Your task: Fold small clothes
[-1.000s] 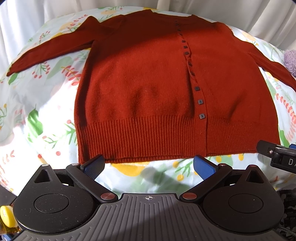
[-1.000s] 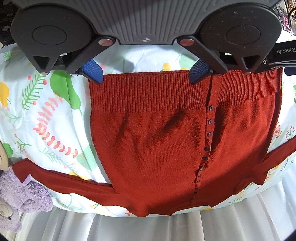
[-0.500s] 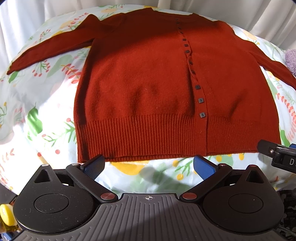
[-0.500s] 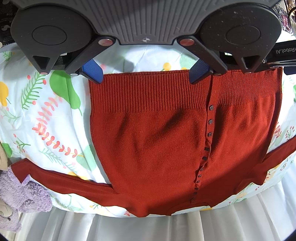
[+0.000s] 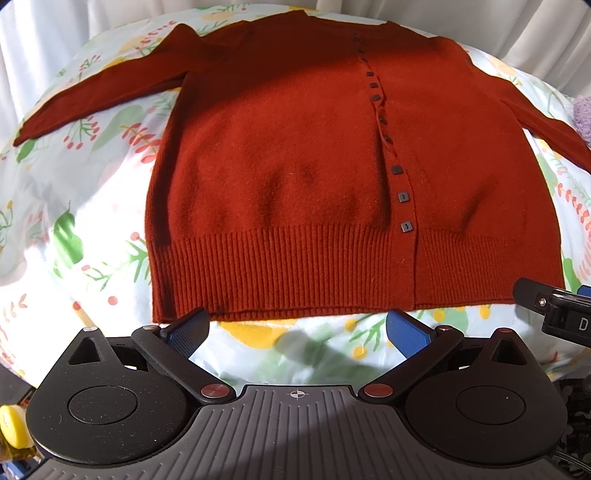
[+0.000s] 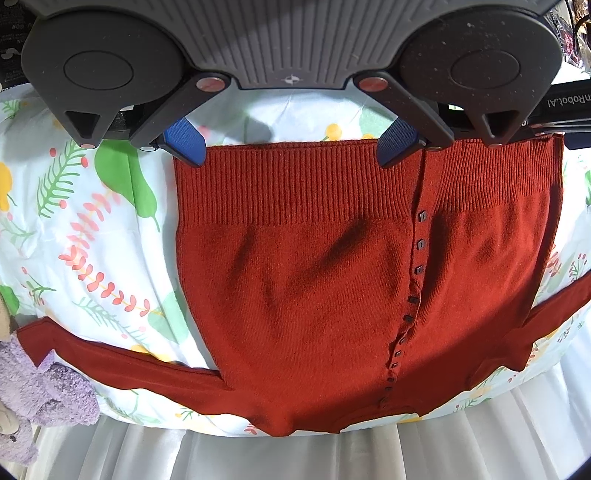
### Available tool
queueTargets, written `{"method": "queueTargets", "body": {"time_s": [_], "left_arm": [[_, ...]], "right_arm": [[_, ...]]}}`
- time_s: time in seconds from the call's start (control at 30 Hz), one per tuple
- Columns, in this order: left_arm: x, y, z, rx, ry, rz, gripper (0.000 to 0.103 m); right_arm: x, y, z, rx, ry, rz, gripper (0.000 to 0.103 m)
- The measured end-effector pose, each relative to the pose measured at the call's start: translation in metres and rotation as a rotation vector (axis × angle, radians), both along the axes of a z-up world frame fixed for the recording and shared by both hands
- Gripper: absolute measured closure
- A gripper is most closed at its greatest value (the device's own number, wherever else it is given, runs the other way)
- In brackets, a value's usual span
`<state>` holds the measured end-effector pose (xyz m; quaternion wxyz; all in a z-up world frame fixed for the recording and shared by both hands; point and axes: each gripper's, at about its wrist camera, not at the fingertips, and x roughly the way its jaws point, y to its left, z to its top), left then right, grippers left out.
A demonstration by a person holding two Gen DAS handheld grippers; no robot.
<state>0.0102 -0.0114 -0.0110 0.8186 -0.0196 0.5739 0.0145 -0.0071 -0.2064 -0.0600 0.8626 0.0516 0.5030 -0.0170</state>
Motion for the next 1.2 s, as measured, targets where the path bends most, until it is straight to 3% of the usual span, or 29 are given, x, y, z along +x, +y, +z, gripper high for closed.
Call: {"method": "queueTargets", "body": {"time_s": [0.33,0.47,0.57,0.67,0.73,0.93,1.07,1.13,1.2], "left_arm": [[0.01,-0.003,-0.002,-0.022,-0.002,-0.003,0.0],[0.018,-0.004,-0.005,-0.064,-0.001,-0.011,0.0],[0.028,-0.006,-0.009,-0.088,-0.004,-0.009,0.0],[0.041,-0.006,-0.013,-0.111,-0.014,0.011,0.0],[0.05,-0.006,-0.015,-0.123,-0.028,0.028,0.0],[0.084,-0.006,-0.024,-0.148,-0.062,0.112,0.0],[0.105,-0.007,-0.033,-0.147,-0.063,0.178,0.0],[0.115,-0.009,-0.037,-0.132,-0.061,0.194,0.0],[0.123,-0.011,-0.04,-0.127,-0.057,0.203,0.0]], "right_arm": [[0.001,-0.005,0.003,0.071,-0.075,0.036,0.004],[0.004,-0.014,0.004,0.11,-0.128,0.033,0.004],[0.003,-0.033,0.01,0.173,-0.298,0.029,0.004],[0.0,-0.064,0.018,0.172,-0.583,-0.016,0.004],[0.009,-0.091,0.019,0.145,-0.661,-0.089,0.004],[0.069,-0.218,0.006,0.102,-0.593,-0.409,0.004],[0.106,-0.307,-0.029,0.056,-0.506,-0.625,0.026],[0.116,-0.343,-0.044,0.039,-0.487,-0.681,0.027],[0.126,-0.366,-0.057,0.041,-0.453,-0.727,0.036]]}}
